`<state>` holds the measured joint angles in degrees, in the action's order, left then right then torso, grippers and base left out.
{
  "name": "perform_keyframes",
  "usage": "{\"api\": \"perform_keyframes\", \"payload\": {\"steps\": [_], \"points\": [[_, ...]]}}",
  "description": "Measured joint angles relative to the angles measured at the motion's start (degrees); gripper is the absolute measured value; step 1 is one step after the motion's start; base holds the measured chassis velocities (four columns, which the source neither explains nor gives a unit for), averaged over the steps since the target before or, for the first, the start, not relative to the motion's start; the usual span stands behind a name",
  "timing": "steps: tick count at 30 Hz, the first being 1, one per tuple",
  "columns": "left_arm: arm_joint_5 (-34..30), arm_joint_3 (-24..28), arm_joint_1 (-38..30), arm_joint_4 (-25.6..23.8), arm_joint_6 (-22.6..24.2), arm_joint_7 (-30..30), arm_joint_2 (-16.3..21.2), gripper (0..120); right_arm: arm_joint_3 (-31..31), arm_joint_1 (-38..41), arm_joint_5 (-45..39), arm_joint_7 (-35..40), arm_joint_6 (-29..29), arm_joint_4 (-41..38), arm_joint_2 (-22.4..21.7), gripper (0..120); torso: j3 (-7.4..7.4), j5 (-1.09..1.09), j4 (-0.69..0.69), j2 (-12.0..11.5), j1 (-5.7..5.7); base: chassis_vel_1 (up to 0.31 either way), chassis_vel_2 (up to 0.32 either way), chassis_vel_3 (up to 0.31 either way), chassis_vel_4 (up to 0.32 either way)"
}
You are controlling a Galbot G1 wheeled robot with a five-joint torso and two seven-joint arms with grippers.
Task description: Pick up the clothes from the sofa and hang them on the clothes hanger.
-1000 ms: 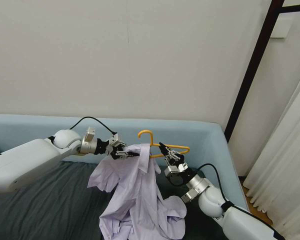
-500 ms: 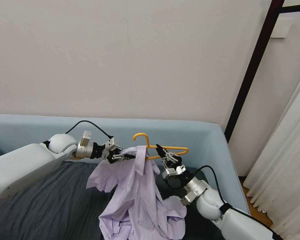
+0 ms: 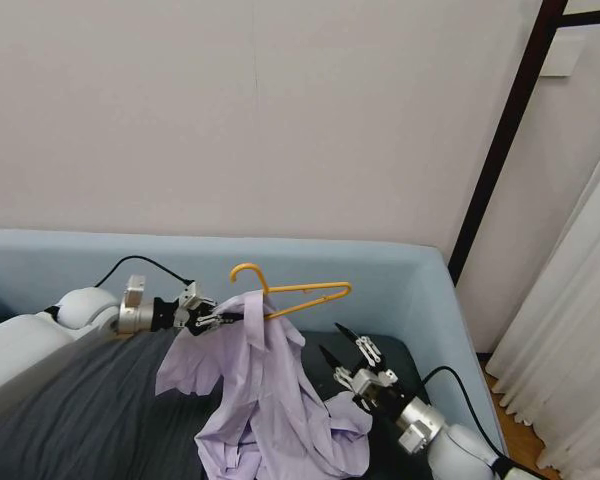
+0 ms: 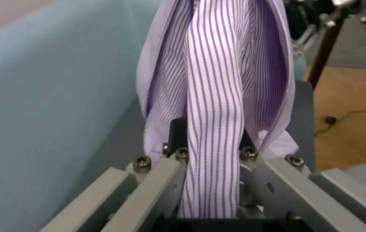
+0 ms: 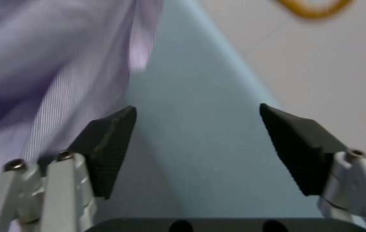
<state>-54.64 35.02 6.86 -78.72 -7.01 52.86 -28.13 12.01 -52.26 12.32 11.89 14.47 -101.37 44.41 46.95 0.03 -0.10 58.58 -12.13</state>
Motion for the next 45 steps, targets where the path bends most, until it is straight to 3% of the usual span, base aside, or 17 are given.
{"api": "perform_keyframes", "payload": {"steps": [2, 6, 9, 14, 21, 26, 29, 45], "points": [[1.49, -4.69, 5.31, -1.70, -0.06, 0.88, 2.04, 1, -0.40, -1.73, -2.96, -3.66, -2.10, 1.52, -1.52, 88, 0.00, 0.02, 0.00, 0.00, 0.00, 0.000, 0.000, 0.000, 0.000], [2.56, -7.61, 9.89, -3.37, -0.30, 1.45, 3.80, 1, -0.41, -2.54, -5.10, -6.07, -4.48, 2.87, -2.17, 98, 0.00, 0.02, 0.04, 0.00, 0.00, 0.000, 0.000, 0.000, 0.000], [3.97, -9.29, 13.91, -5.53, -1.35, 2.21, 6.08, 1, 0.60, -2.58, -8.09, -8.44, -7.86, 4.84, -2.27, 100, 0.00, 0.00, 0.06, 0.00, 0.00, 0.000, 0.000, 0.000, 0.000], [4.64, -9.40, 14.71, -5.60, -1.94, 3.03, 5.69, 1, 2.46, -1.65, -8.85, -10.61, -10.96, 6.21, -2.87, 100, 0.00, 0.03, -0.01, 0.00, -0.01, 0.000, 0.000, 0.000, 0.000], [4.99, -9.51, 16.14, -6.30, -2.26, 3.11, 5.38, 1, 8.18, 2.03, -11.02, -11.96, -15.26, 6.29, -2.88, 100, 0.00, 0.03, 0.00, 0.00, 0.00, 0.000, 0.000, 0.000, 0.000], [5.11, -11.17, 18.75, -7.46, -2.27, 2.90, 5.28, 1, 13.08, 6.06, -11.69, -12.51, -17.40, 9.61, -0.71, 100, 0.01, 0.02, 0.05, 0.00, 0.00, 0.000, 0.000, 0.000, 0.000], [5.32, -11.96, 20.13, -7.96, -2.26, 2.81, 5.65, 1, 15.48, 7.19, -7.92, -12.84, -16.80, 12.17, 1.10, 100, 0.02, 0.03, 0.02, -0.01, -0.02, 0.000, 0.000, 0.000, 0.000], [4.01, -13.55, 19.50, -8.38, -2.02, 2.55, 5.59, 1, 22.87, 13.39, 1.33, -11.73, -16.58, 21.70, 8.74, 100, 0.02, 0.02, 0.03, -0.01, -0.01, 0.000, 0.000, 0.000, 0.000]]}}
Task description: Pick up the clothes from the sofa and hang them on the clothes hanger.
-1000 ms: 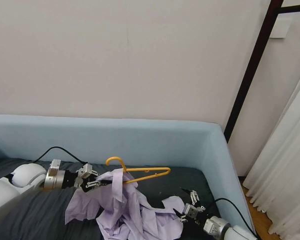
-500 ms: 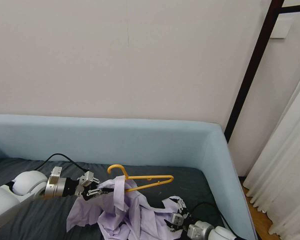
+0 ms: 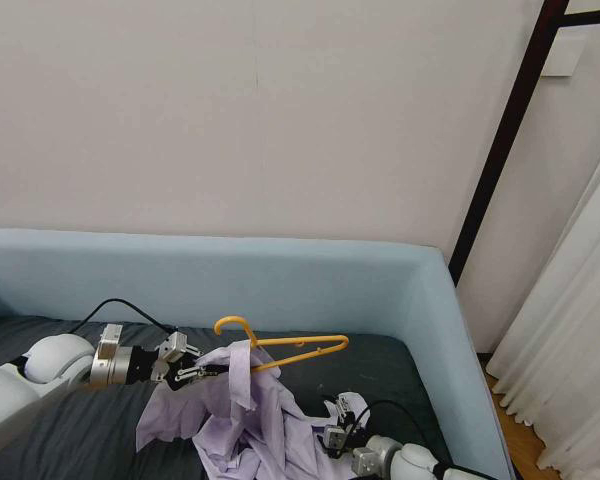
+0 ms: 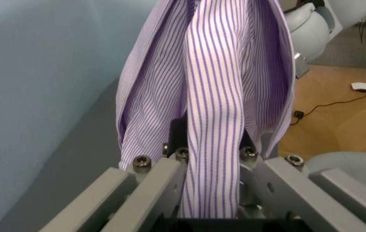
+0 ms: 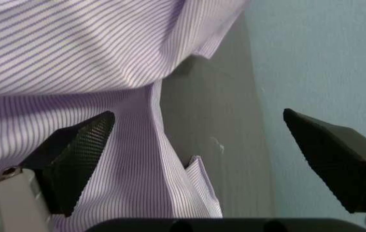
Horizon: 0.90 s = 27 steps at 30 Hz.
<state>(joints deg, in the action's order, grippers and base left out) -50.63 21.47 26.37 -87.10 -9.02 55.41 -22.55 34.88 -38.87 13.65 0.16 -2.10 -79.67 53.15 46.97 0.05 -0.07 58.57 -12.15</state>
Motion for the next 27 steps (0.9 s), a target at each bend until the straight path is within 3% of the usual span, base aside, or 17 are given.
{"api": "perform_keyframes", "payload": {"steps": [15, 27], "points": [[-0.15, -0.55, 1.10, -0.95, 0.10, 0.06, 0.48, 1, 6.44, 5.76, 3.14, 0.20, -3.97, 5.49, 5.46, 95, -0.01, 0.00, 0.00, 0.00, 0.00, 0.000, 0.000, 0.000, 0.000], [-0.34, -1.33, 1.77, -1.28, 0.09, 0.44, 0.93, 1, 7.46, 7.44, 2.86, 0.22, -5.34, 9.62, 9.23, 49, 0.00, 0.00, 0.00, 0.00, 0.00, 0.000, 0.000, 0.000, 0.000]]}}
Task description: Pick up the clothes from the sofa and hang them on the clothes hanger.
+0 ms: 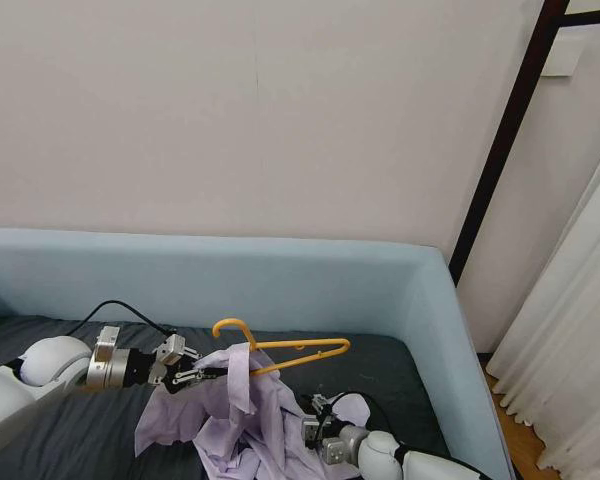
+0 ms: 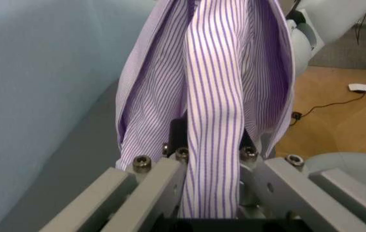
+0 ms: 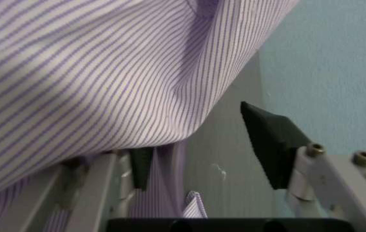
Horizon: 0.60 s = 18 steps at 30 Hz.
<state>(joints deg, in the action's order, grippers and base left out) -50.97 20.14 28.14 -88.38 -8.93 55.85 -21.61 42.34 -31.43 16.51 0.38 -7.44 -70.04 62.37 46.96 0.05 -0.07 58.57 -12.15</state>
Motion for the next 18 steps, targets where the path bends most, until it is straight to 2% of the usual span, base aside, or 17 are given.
{"api": "perform_keyframes", "payload": {"steps": [1, 5, 8, 14, 18], "points": [[0.00, 0.00, 0.00, 0.00, 0.00, 0.00, 0.00, 1, 0.00, 0.00, 0.00, 0.00, 0.00, 0.00, 0.00, 49, 0.00, 0.00, 0.00, 0.00, 0.00, 0.000, 0.000, 0.000, 0.000], [-0.14, -0.06, 0.03, 0.03, -0.07, 0.13, 0.02, 1, -0.19, 0.53, -1.20, -0.08, -0.24, -0.05, -0.28, 30, 0.00, 0.00, 0.00, 0.00, 0.00, 0.000, 0.000, 0.000, 0.000], [-0.15, -0.07, 0.12, -0.07, -0.07, 0.13, 0.02, 1, -0.19, 0.68, -1.29, -0.17, -0.24, -0.05, -0.27, 23, 0.00, 0.00, 0.00, 0.00, 0.00, 0.000, 0.000, 0.000, 0.000], [-0.31, -0.13, 0.14, -0.18, -0.07, 0.10, 0.42, 1, -0.27, 0.76, -1.92, -0.41, 0.40, -0.24, -0.36, 0, 0.00, 0.00, 0.00, 0.00, 0.00, 0.000, 0.000, 0.000, 0.000], [-0.34, -0.36, 0.36, -0.19, -0.07, 0.05, 0.53, 1, -0.59, 0.60, -2.36, -0.42, 1.79, -0.28, -0.38, 0, -0.01, 0.00, 0.00, 0.00, 0.00, 0.000, 0.000, 0.000, 0.000]]}}
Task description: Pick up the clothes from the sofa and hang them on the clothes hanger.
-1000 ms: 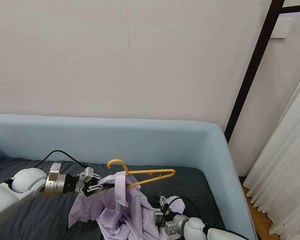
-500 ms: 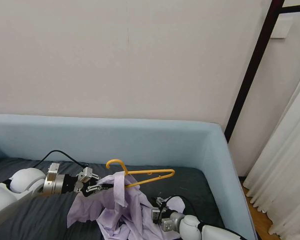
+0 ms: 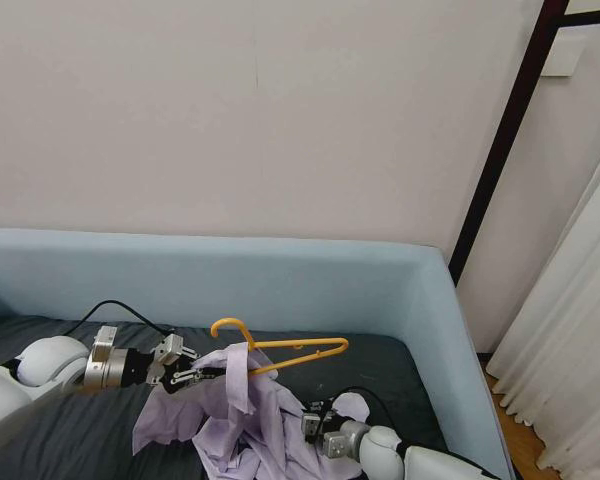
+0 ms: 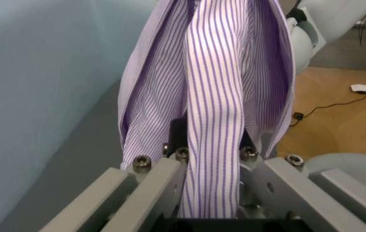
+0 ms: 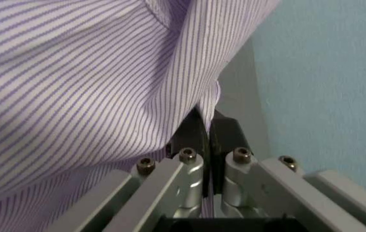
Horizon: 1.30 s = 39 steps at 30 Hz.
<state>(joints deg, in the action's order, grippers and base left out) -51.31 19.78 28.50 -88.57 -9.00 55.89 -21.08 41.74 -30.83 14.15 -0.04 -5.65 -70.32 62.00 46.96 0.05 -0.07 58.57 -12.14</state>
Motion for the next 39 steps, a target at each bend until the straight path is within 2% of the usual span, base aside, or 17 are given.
{"api": "perform_keyframes", "payload": {"steps": [12, 18, 25, 29, 37, 39], "points": [[-0.01, -2.05, 1.09, 0.76, -0.35, 0.09, -0.11, 1, -1.87, -1.11, -3.15, 0.71, 0.32, -1.12, -0.73, 0, 0.00, 0.00, 0.00, 0.00, 0.00, 0.000, 0.000, 0.000, 0.000], [-0.57, -4.03, 1.10, 2.34, -1.52, 0.83, -0.49, 1, -5.10, -1.29, -9.47, 1.02, -0.32, -3.98, -3.28, 0, 0.00, -0.01, 0.00, 0.00, 0.00, 0.000, 0.000, 0.000, 0.000], [-0.63, -3.90, -0.41, 5.08, -2.24, 3.42, -1.12, 1, -7.36, -0.85, -13.68, 0.95, -0.65, -6.18, -5.51, 0, 0.00, 0.00, -0.01, 0.00, 0.00, 0.000, 0.000, 0.000, 0.000], [-1.37, -2.62, -3.32, 7.88, -2.80, 6.16, -1.78, 1, -11.61, -0.17, -22.37, 1.06, -3.23, -10.53, -7.95, 0, 0.00, 0.00, -0.01, 0.00, 0.00, 0.000, 0.000, 0.000, 0.000], [-1.40, -2.48, -3.97, 8.17, -2.71, 6.64, -1.77, 1, -13.06, 0.18, -24.96, 1.14, -3.98, -12.33, -8.74, 0, 0.00, -0.02, -0.01, 0.00, 0.00, 0.000, 0.000, 0.000, 0.000], [-1.40, -2.46, -4.76, 8.01, -2.39, 7.11, -1.17, 1, -16.64, 0.66, -29.55, 1.18, -5.56, -16.85, -11.37, 0, 0.01, 0.00, 0.00, 0.00, 0.00, 0.000, 0.000, 0.000, 0.000]]}}
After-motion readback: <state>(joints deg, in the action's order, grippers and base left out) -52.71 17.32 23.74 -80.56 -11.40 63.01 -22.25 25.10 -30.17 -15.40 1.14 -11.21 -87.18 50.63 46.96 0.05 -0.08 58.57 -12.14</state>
